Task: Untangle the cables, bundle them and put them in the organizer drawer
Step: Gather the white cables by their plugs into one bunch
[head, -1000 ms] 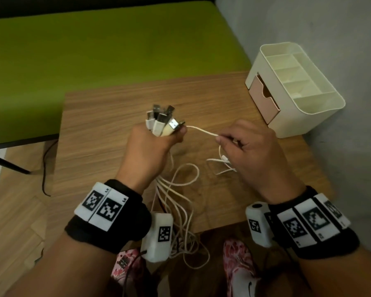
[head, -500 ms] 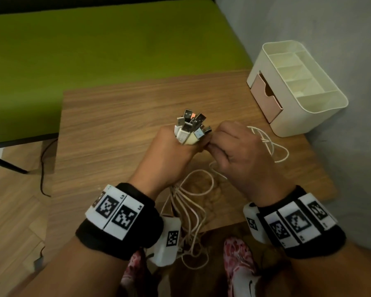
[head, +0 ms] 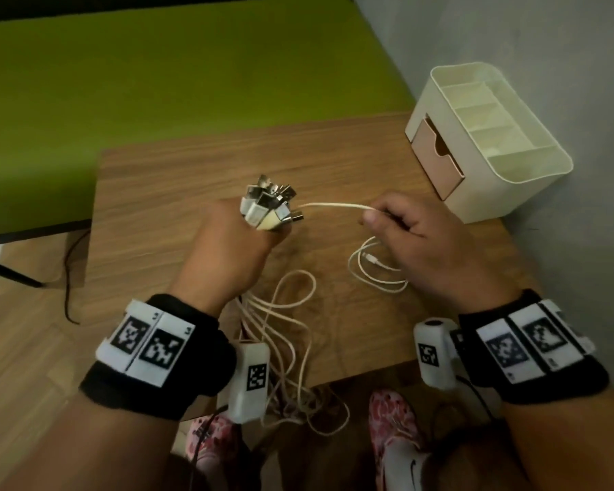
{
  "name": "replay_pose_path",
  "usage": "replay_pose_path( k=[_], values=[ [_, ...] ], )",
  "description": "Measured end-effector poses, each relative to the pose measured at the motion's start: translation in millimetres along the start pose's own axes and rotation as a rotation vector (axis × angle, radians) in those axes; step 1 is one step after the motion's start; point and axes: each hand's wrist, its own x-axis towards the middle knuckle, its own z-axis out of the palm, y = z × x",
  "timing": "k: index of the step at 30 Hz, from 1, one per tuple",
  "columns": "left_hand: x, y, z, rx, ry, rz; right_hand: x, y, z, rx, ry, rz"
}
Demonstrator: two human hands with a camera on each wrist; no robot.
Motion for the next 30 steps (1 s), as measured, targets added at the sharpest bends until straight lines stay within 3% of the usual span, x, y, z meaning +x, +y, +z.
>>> replay_pose_path(
  k=[4, 6, 8, 10, 13, 15, 18, 23, 25, 28, 30],
  values=[
    [-8.4, 15.1, 17.6, -0.004, -0.075, 0.168, -3.1, 2.4, 19.9, -0.159, -0.011, -0.236],
    [-11.6, 17.4, 26.7, 0.109, -0.148, 0.216, -2.3, 1.9, 25.4, -0.167, 0.004, -0.299],
    [-13.2, 17.8, 28.6, 0.136, -0.134, 0.248, -1.2, 0.9, 24.9, -0.166, 0.04, -0.326],
    [-12.5, 19.9, 23.4, -0.045, -0.055, 0.218, -1.3, 5.1, 19.0, -0.189, 0.069, -0.28],
    [-6.7, 17.0, 4.6, -0.421, 0.043, 0.051, 0.0, 14.3, 6.6, -0.308, 0.049, -0.062],
    [-2.4, 8.4, -3.4, -0.343, 0.046, 0.002, 0.6, 15.6, 0.6, -0.242, 0.038, 0.026],
    [-0.5, -0.1, 0.8, -0.014, 0.014, 0.065, 1.7, 10.2, 4.2, -0.119, 0.097, -0.05],
    [-9.8, 10.8, 23.9, 0.076, -0.116, 0.152, -2.1, 1.7, 26.2, -0.098, 0.09, -0.19],
    [-12.6, 14.3, 24.9, 0.132, -0.103, 0.191, -1.1, 1.0, 28.0, -0.097, 0.117, -0.224],
    [-12.7, 18.0, 16.6, -0.091, -0.029, 0.205, 0.7, 8.0, 25.2, -0.199, 0.107, -0.14],
    [-11.3, 18.6, 10.3, -0.328, 0.023, 0.164, 2.4, 16.2, 23.0, -0.403, 0.056, 0.031]
  ],
)
